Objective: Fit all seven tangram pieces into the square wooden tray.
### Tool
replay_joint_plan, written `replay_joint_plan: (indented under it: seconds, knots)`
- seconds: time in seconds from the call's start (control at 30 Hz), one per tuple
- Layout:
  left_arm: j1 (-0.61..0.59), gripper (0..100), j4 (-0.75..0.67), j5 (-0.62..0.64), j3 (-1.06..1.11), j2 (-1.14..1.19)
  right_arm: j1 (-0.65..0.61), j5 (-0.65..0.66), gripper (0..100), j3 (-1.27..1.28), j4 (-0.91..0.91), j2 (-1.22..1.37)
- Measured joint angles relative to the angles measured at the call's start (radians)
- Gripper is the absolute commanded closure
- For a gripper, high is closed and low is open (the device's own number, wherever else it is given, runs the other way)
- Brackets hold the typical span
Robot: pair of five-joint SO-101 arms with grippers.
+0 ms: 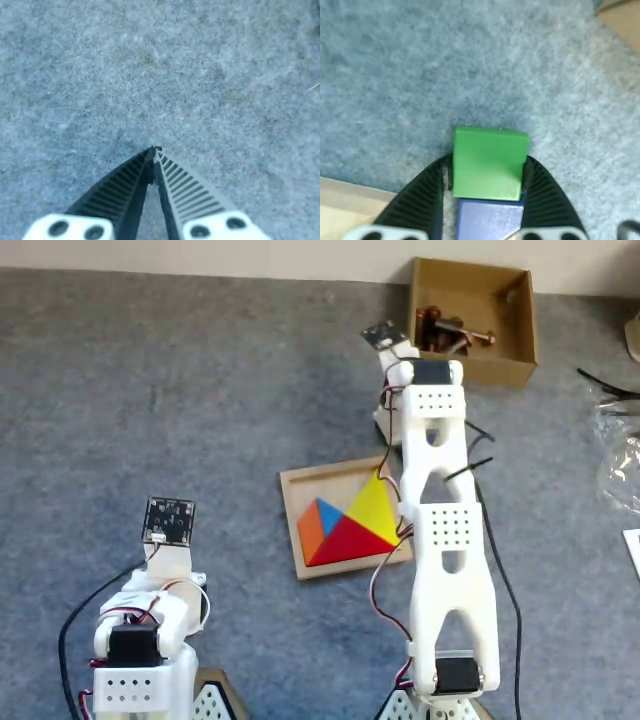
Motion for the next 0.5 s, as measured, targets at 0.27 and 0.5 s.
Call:
replay_joint_plan:
  seconds: [0.27,0.5]
  knots:
    - [0.000,99,0.000,0.000,0.000,0.000,-0.008,0.000,95.0,-0.089,0.077,0.006]
    - [0.000,99,0.000,0.000,0.000,0.000,-0.034,0.002,95.0,-0.126,0.121,0.008]
